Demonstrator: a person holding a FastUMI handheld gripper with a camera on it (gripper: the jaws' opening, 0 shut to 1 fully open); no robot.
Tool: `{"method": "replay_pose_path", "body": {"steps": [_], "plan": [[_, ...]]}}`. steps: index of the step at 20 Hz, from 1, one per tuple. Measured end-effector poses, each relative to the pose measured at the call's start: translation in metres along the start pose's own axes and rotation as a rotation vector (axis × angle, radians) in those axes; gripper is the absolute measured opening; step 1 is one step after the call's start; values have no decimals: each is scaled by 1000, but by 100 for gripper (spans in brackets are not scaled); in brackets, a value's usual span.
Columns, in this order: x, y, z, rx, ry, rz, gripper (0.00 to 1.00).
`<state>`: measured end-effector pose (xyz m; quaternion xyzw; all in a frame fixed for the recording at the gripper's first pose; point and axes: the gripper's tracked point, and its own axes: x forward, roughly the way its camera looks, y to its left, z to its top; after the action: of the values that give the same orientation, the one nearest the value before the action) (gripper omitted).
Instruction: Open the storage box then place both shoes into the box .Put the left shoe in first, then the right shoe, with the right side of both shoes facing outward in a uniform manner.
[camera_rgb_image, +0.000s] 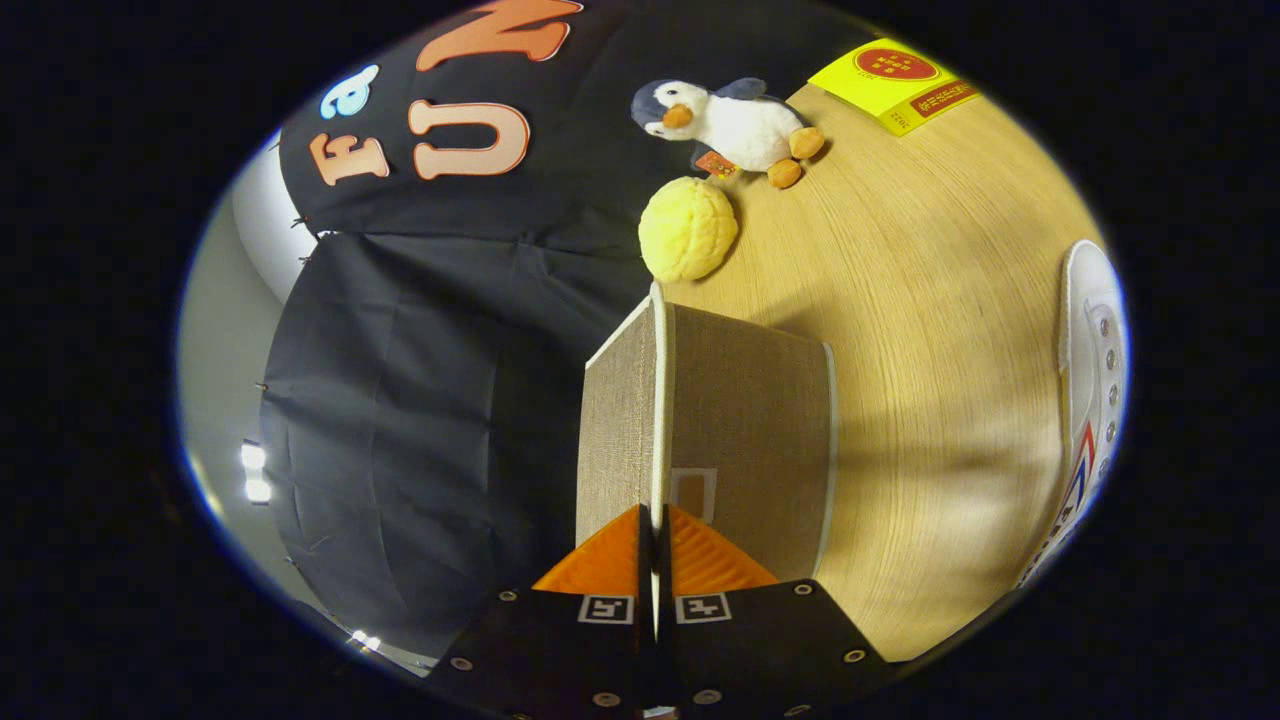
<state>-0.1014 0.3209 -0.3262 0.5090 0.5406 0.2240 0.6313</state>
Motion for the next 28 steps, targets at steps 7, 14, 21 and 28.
{"method": "replay_pose_path", "body": {"steps": [7, 14, 21, 28], "plan": [[-20, 58, 8, -22, -37, 84, 1], [-16, 127, 13, -206, -70, 95, 3], [31, 206, 7, -312, -56, 134, 4], [122, 252, -16, -306, 14, 113, 4]]}}
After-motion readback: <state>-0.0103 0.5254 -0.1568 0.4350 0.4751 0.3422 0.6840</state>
